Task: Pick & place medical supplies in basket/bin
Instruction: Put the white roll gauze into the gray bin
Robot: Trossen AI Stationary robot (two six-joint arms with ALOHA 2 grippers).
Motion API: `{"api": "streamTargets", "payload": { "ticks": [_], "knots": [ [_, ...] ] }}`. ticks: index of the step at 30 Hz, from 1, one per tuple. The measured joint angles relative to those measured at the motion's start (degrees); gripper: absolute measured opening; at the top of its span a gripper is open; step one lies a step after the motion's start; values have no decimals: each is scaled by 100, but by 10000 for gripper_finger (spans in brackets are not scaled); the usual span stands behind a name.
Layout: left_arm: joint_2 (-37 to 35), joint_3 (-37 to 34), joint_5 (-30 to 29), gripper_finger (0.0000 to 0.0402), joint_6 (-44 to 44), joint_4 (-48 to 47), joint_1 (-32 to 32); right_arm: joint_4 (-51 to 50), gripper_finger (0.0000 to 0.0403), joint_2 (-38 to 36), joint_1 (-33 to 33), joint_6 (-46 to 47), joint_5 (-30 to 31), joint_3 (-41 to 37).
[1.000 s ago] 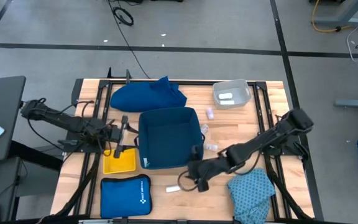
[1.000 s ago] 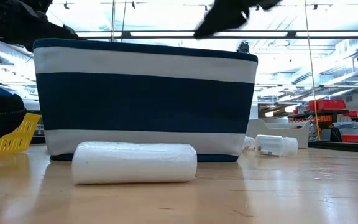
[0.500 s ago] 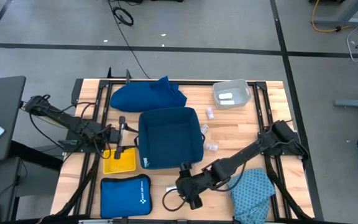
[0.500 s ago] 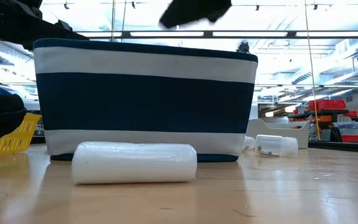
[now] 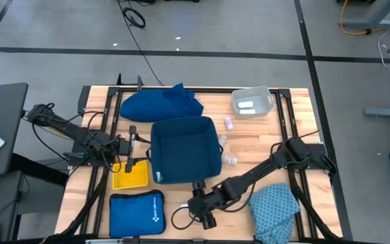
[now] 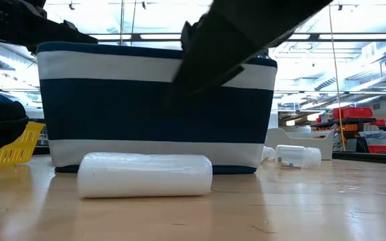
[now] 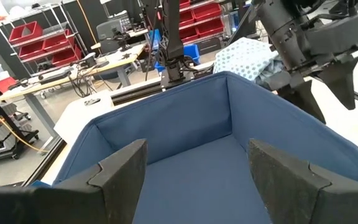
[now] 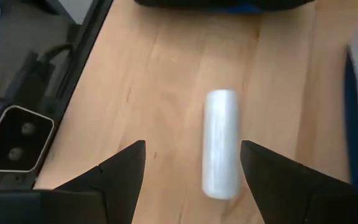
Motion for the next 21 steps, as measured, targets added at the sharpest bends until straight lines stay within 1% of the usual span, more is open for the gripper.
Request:
{"api": "streamTargets", "payload": {
  "ticks": [21],
  "knots": [
    [66,-48,-73,280,37,146,0,156,268,544,-181,-132,-99,-13]
  ]
}}
